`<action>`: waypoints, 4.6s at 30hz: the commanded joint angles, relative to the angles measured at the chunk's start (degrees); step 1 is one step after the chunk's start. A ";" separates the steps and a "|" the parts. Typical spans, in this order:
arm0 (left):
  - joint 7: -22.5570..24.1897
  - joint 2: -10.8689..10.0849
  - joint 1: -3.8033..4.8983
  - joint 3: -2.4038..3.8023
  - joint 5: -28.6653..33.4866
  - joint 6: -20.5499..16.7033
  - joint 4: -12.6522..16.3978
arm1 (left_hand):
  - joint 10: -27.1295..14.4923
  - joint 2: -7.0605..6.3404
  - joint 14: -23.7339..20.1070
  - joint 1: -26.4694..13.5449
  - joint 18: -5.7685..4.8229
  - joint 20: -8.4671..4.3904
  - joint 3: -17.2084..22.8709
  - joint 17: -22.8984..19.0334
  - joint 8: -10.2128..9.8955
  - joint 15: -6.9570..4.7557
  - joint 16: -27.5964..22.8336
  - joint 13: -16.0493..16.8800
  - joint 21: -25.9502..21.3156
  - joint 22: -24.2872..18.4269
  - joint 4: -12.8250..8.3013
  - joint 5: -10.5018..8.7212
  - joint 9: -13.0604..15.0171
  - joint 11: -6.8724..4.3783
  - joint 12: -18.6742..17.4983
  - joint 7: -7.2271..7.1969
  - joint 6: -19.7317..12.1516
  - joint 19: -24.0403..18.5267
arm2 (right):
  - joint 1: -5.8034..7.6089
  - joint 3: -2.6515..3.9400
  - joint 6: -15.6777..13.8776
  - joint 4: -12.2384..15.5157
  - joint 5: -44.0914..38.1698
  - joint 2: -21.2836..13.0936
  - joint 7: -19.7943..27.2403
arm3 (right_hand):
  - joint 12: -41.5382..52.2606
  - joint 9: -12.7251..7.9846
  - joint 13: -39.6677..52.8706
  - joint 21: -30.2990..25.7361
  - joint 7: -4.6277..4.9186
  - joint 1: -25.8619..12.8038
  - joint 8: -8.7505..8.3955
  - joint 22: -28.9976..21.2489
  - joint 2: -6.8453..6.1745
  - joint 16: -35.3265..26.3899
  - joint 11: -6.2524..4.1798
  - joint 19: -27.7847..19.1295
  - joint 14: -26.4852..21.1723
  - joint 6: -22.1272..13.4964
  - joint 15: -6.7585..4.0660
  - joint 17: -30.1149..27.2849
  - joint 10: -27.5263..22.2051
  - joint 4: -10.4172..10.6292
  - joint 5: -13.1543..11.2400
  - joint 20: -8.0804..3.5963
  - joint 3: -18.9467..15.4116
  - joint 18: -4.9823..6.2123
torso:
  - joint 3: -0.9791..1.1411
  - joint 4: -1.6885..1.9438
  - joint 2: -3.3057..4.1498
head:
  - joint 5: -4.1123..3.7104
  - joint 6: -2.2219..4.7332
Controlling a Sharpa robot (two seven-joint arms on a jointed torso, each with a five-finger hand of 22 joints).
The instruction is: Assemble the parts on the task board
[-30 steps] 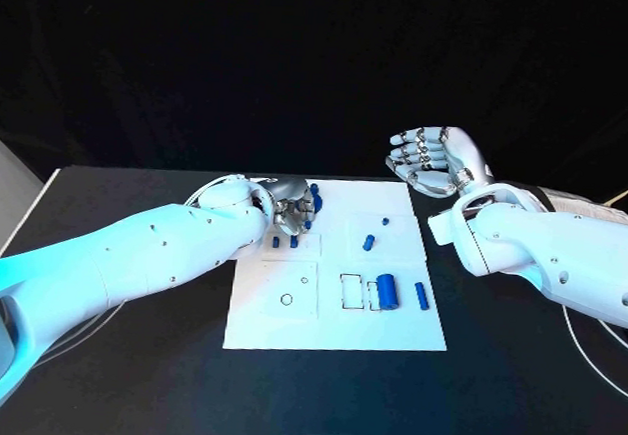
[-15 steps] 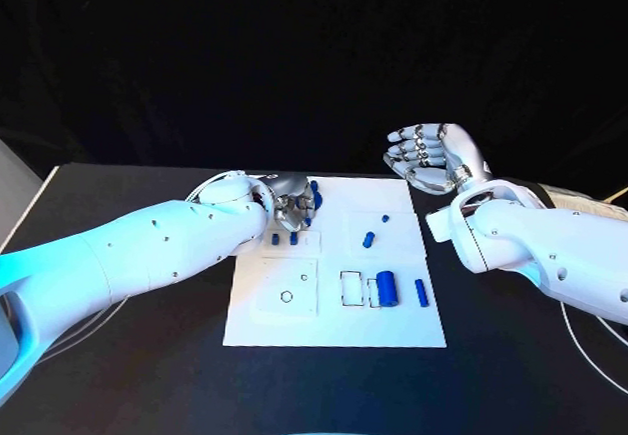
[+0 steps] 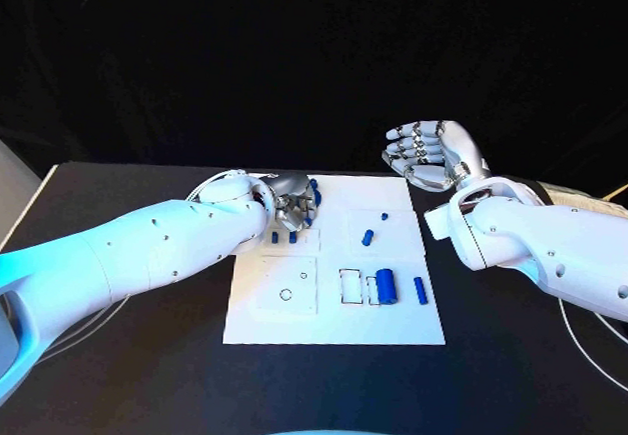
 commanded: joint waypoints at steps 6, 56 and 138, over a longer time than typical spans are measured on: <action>1.54 0.05 -0.02 -0.04 0.61 -0.27 0.06 | 2.16 0.91 2.30 0.09 -0.89 -0.27 0.38 1.77 -0.61 -0.31 1.07 -0.41 1.59 1.98 -1.13 -0.29 -0.14 -0.21 -1.58 0.00 1.13 1.79 | 0.01 0.02 1.22 0.00 -0.11 0.07 0.63 | -0.41 -0.07 -0.10 -0.07 1.88 -0.35 -0.35 -0.10 -0.04 -0.37 0.07 0.03 -0.06 0.44 -0.02 -0.09 -0.04 -0.25 0.33 -0.04 -0.23 0.82 | -0.01 0.00 -0.03 | -0.01 0.07; 0.83 -8.45 -0.05 1.87 6.41 -1.36 6.42 | 5.17 1.10 4.04 -1.20 -1.32 -0.45 0.92 2.05 -1.78 -0.44 1.54 -1.01 3.02 3.88 -2.00 -0.25 -0.23 -0.31 -5.75 0.12 2.37 3.74 | -0.09 0.00 2.01 -0.35 -0.11 -0.46 0.56 | -0.61 -0.11 -0.14 -0.11 1.83 -0.44 -0.43 -0.46 -0.06 -0.53 0.06 0.01 -0.11 0.54 0.01 -0.41 -0.07 -0.29 0.36 -0.02 -0.35 0.80 | -0.30 1.06 -0.69 | -0.44 -0.35; 0.55 -4.66 -0.43 0.32 3.88 0.78 2.44 | 5.50 1.09 4.11 -1.36 -1.31 -0.43 0.75 2.13 -2.19 -0.45 1.57 -0.98 2.94 3.79 -2.29 -0.47 -0.28 -0.28 -6.66 0.13 2.38 3.74 | -0.09 0.00 1.77 -0.21 -0.11 -0.33 0.56 | -1.10 -0.23 -0.16 -0.19 1.84 -0.54 -0.64 -1.45 0.03 -0.96 0.13 -0.38 -0.48 0.73 0.18 -1.27 -0.14 -0.41 0.38 0.14 -0.59 0.77 | -0.46 1.06 -0.77 | -1.16 -1.01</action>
